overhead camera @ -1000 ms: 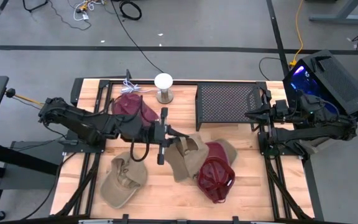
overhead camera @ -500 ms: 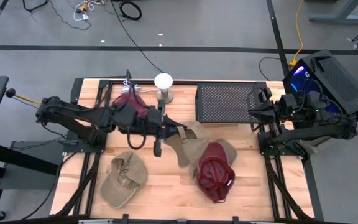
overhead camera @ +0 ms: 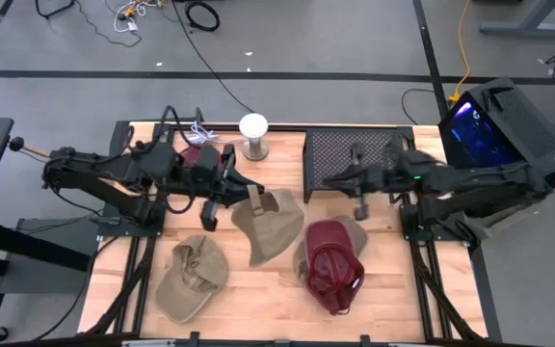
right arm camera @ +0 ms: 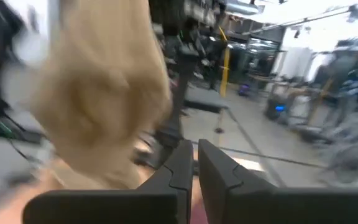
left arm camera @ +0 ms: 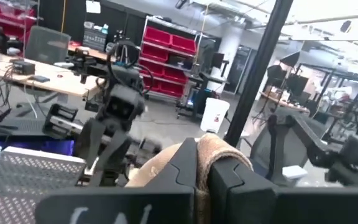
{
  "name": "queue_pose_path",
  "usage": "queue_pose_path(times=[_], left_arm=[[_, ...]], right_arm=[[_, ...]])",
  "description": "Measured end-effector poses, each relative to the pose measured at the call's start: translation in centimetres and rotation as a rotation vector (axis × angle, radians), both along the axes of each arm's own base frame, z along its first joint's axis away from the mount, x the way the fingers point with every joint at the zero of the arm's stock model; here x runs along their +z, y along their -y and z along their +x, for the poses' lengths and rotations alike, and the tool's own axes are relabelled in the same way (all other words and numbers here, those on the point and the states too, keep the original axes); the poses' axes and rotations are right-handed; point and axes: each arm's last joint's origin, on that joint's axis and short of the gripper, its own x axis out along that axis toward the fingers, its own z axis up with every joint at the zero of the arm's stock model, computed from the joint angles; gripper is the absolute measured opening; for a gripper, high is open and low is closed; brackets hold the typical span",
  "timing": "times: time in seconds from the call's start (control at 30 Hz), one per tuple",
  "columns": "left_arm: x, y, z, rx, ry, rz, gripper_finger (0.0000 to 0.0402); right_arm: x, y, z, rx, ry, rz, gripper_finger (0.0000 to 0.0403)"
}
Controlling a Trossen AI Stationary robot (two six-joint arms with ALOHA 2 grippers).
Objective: Pick & Place hat
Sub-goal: Put the top brown hat on the black shelf
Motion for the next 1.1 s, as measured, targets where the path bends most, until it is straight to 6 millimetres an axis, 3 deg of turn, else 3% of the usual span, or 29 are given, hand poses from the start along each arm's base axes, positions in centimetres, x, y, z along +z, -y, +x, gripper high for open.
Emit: queue_pose_path(times=[0.23, 0.37, 0.5, 0.87, 0.97, 1.1], left_arm=[[-0.1, -0.2, -0.5, 0.024, -0.038, -0.081, 0.0013], [-0.3, -0.3, -0.4, 0.050, -0.059, -0.104, 0.0009], [-0.3, -0.4, -0.4, 0.090, -0.058, -0.128, 0.0016], [-0.4, -0.5, -0.3, 0.121, -0.061, -0.188, 0.0015], [-0.7, -0.4, 0.4, 0.133, -0.065, -0.212, 0.0023], [-0.9, -0.1, 1.4, 0.098, -0.044, -0.225, 0.0011]], right_arm=[[-1.8, -0.1, 3.2, -0.005, 0.018, -0.246, 0.0030], [-2.3, -0.5, 4.1, 0.000, 0.038, -0.367, 0.0059], [-2.6, -1.0, 4.6, 0.018, 0.051, -0.443, 0.0121], [-1.4, -1.3, 4.6, -0.031, 0.215, -0.579, 0.0375], [-1.2, -1.4, 5.0, -0.025, 0.284, -0.582, 0.0393], [-2.3, -1.7, 6.0, 0.043, 0.281, -0.668, 0.0370]])
